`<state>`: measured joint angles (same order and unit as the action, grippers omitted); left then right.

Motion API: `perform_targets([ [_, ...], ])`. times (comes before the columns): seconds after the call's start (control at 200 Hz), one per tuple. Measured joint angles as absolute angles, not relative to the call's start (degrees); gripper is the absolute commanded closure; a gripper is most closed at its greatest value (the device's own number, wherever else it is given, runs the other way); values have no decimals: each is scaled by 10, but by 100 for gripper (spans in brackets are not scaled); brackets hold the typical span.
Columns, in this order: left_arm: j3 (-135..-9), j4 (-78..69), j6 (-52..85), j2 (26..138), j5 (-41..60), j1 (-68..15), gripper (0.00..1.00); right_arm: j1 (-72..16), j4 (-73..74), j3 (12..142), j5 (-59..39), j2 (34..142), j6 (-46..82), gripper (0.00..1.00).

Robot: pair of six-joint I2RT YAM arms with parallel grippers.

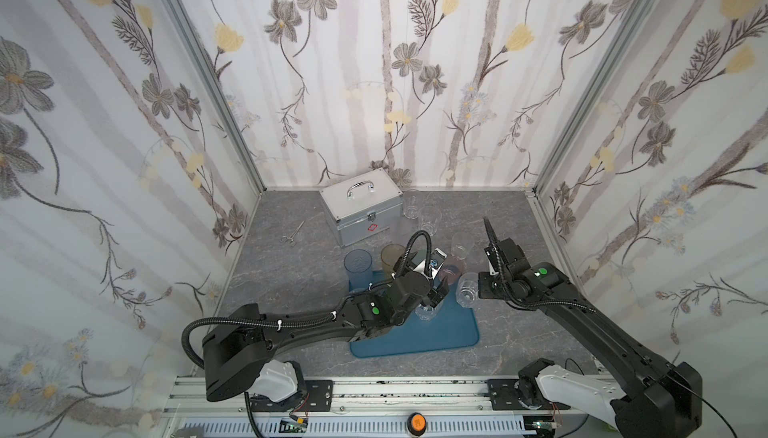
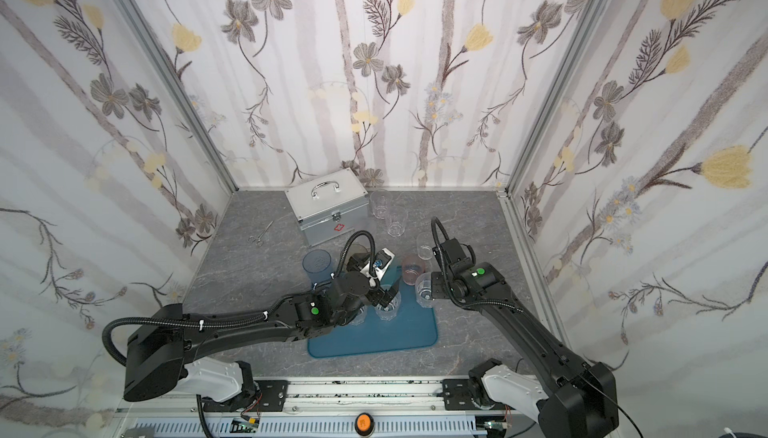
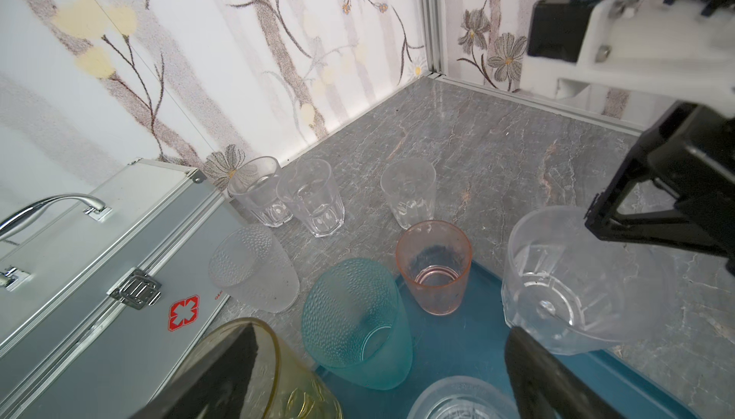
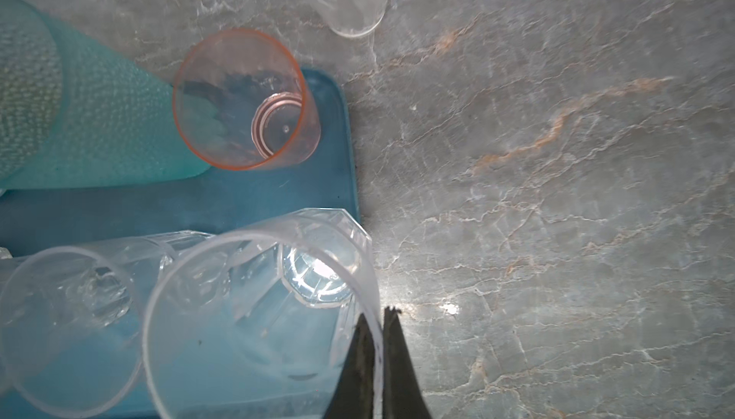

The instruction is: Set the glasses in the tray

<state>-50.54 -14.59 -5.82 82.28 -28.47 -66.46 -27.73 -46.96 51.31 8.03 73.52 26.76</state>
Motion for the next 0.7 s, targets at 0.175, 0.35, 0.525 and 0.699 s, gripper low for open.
perform_targets([
  [0.175, -495, -146, -54, 819, -285, -665, 0, -295, -438, 500, 72, 764, 283, 100],
  [0.35, -485, -146, -49, 813, -288, -665, 0, -305, -418, 494, 71, 784, 289, 100],
  [0.525, -485, -145, -46, 814, -289, -665, 0, -311, -406, 488, 63, 793, 291, 100],
  [0.699, -485, -145, -46, 816, -289, -665, 0, -312, -406, 488, 64, 795, 291, 100],
])
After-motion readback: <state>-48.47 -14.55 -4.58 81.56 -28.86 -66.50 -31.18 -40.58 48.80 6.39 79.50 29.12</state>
